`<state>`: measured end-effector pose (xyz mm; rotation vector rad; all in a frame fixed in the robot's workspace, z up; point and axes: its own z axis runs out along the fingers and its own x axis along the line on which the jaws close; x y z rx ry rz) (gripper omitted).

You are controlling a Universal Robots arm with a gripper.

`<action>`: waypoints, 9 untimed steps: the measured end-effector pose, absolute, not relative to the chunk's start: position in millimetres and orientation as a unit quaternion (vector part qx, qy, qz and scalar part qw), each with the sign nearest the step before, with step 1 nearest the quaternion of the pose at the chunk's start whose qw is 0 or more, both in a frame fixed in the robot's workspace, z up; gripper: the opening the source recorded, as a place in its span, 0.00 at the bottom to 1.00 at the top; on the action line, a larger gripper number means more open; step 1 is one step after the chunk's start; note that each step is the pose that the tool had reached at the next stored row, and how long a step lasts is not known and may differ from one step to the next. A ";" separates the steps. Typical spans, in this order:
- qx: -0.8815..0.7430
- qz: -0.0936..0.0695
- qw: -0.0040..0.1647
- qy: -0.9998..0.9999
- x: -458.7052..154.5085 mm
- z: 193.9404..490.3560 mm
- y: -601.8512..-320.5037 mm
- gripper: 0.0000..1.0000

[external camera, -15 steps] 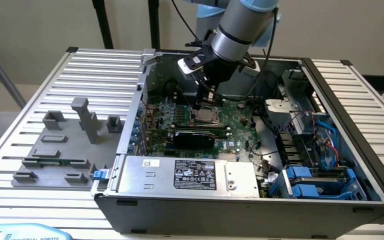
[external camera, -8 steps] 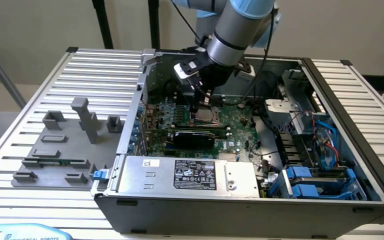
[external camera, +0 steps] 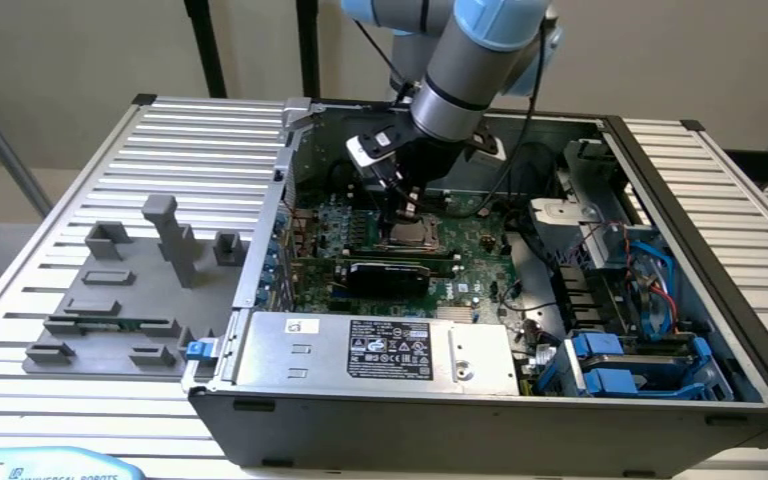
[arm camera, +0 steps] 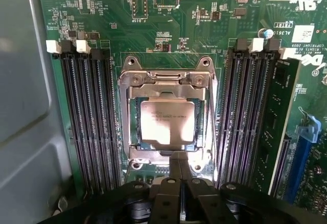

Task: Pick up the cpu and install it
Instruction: 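Close the cpu cover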

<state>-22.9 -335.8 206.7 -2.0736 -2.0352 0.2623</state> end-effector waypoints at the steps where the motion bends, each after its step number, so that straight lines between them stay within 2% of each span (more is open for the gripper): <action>1: -0.706 0.089 0.112 -0.693 -23.5 205.6 -335.8 0.11; 9: -0.706 0.089 0.112 -0.693 -26.0 199.9 -335.3 0.11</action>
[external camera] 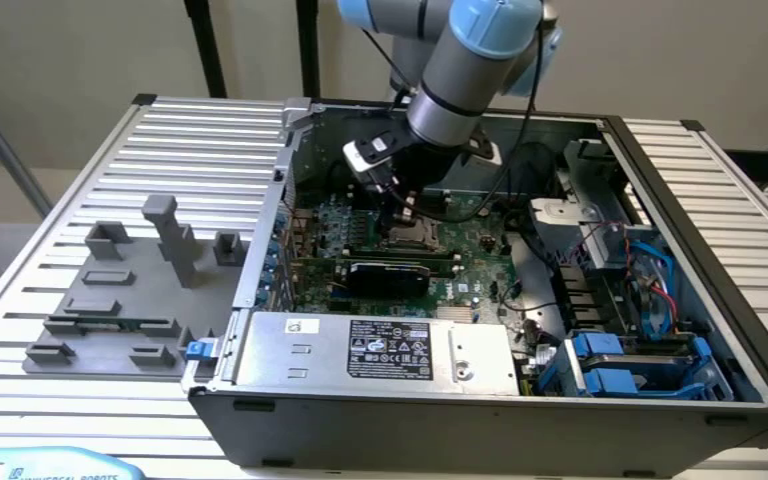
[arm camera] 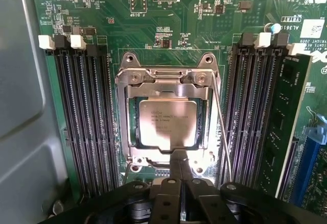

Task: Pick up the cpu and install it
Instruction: 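Close the cpu cover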

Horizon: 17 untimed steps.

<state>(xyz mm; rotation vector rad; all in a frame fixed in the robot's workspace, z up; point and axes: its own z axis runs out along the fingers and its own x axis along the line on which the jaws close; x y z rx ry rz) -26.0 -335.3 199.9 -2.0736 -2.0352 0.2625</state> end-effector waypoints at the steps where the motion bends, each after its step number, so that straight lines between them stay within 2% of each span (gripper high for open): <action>1: -0.706 0.089 0.112 -0.693 -26.1 199.5 -335.3 0.11; 9: -0.706 0.089 0.112 -0.693 -27.0 198.0 -334.8 0.11; 17: -0.706 0.089 0.112 -0.693 -32.0 208.8 -335.0 0.11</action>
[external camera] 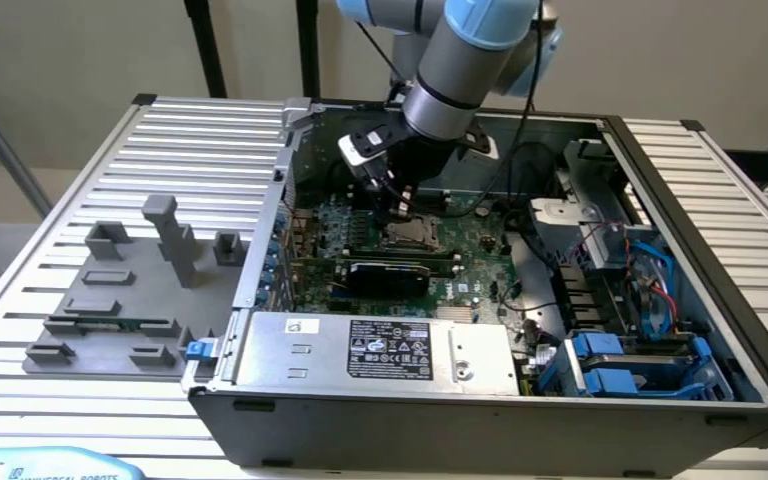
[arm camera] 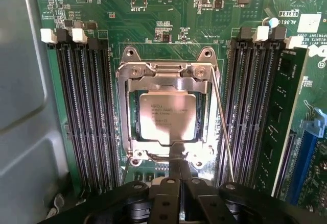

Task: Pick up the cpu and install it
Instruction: 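Close the cpu cover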

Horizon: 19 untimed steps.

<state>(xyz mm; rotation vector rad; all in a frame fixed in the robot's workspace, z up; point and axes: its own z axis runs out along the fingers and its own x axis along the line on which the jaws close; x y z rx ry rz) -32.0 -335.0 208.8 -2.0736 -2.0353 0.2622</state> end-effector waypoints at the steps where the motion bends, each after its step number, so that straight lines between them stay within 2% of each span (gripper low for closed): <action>1: -0.706 0.089 0.112 -0.693 -34.1 210.4 -335.1 0.11; 19: -0.731 0.081 0.120 -0.667 -68.4 218.3 -335.7 0.11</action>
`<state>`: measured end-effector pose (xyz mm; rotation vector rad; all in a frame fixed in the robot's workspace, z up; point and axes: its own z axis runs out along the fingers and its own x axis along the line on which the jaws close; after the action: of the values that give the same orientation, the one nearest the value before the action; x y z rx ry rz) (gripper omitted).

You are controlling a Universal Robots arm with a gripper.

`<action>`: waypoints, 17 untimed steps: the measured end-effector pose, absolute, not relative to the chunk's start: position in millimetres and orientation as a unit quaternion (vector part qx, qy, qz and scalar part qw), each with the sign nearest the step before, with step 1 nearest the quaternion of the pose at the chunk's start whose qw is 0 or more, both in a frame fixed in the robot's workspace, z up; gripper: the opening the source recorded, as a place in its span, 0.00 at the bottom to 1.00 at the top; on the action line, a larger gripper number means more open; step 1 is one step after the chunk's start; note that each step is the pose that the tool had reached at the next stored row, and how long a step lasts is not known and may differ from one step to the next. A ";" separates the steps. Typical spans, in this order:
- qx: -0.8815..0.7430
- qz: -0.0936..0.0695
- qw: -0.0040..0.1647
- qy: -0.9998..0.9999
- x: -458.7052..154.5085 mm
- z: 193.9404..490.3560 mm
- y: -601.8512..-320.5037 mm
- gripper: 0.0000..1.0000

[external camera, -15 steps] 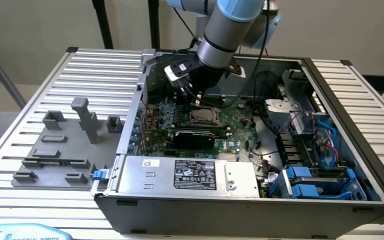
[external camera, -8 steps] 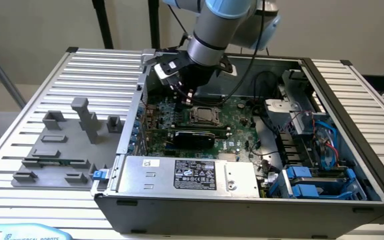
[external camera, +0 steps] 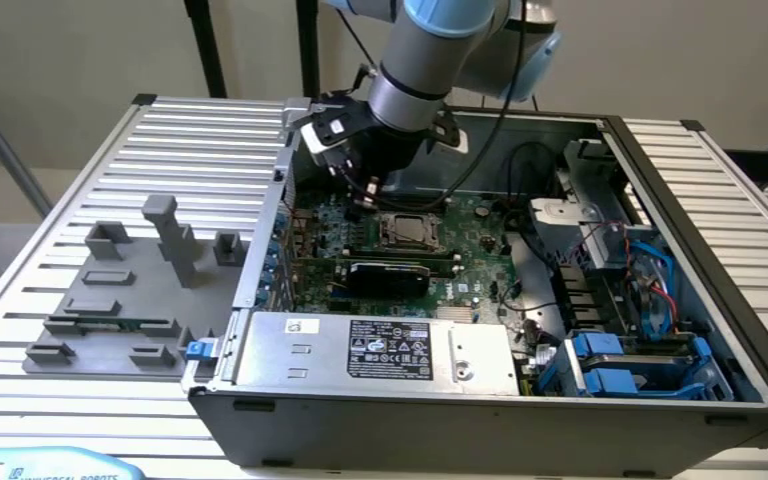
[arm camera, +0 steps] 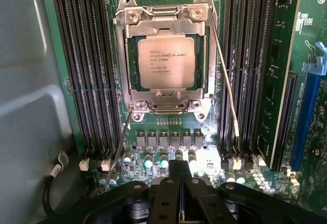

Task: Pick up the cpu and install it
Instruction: 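Install the first cpu locking lever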

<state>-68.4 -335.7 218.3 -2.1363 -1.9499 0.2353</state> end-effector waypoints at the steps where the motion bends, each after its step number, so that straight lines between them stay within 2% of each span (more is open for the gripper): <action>1: -0.736 0.080 0.120 -0.662 -68.4 218.4 -335.7 0.11; 17: -0.796 0.063 0.133 -0.587 -72.5 219.8 -335.7 0.11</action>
<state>-72.5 -335.7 219.8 -2.3095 -1.7028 0.1838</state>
